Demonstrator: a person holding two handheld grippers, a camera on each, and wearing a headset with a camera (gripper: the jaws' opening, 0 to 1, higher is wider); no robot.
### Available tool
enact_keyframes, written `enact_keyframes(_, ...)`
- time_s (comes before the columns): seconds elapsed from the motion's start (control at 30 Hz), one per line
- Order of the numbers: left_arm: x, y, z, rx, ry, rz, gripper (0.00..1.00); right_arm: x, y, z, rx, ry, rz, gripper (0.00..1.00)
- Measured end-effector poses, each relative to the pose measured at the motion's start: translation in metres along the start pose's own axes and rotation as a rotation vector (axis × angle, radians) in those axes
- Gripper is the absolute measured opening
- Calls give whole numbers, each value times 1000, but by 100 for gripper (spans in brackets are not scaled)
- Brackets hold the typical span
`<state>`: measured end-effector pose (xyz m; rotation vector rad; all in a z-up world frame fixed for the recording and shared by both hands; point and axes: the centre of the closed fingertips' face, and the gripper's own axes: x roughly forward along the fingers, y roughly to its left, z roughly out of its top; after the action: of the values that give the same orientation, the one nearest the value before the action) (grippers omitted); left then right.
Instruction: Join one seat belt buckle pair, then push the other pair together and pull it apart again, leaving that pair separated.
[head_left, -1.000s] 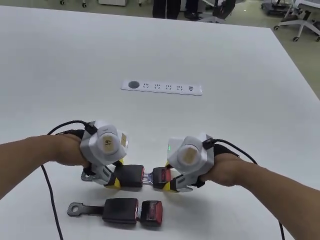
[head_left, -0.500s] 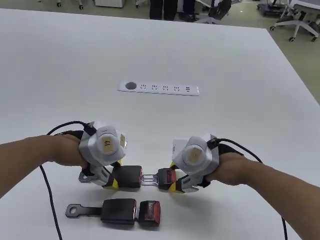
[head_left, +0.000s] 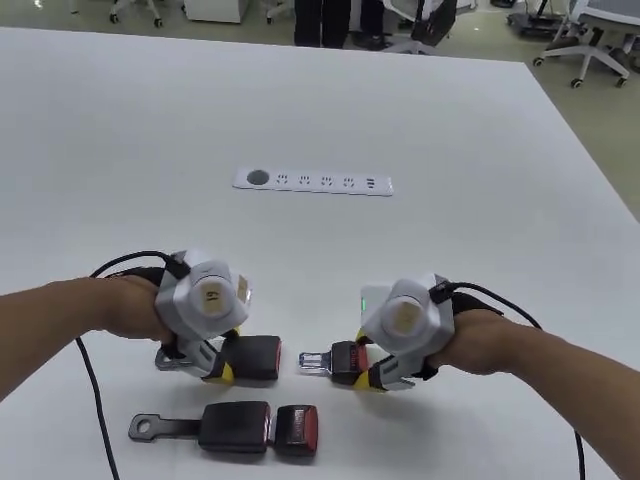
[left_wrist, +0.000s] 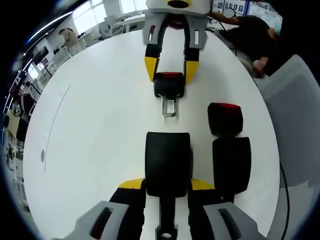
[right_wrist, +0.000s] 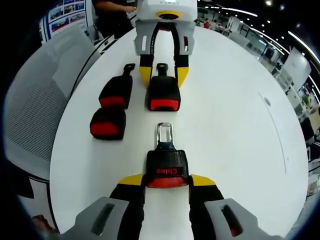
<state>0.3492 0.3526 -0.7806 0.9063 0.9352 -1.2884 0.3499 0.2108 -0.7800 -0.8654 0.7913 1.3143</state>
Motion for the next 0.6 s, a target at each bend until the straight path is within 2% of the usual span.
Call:
enact_keyframes(0.37,-1,1,-3,-2,8,14,36,-8,0,-15,2,12,1,30)
enact_keyframes(0.6,-2,0,-6,-2,19,15,37,-11,1,-19,-17,13,0,31)
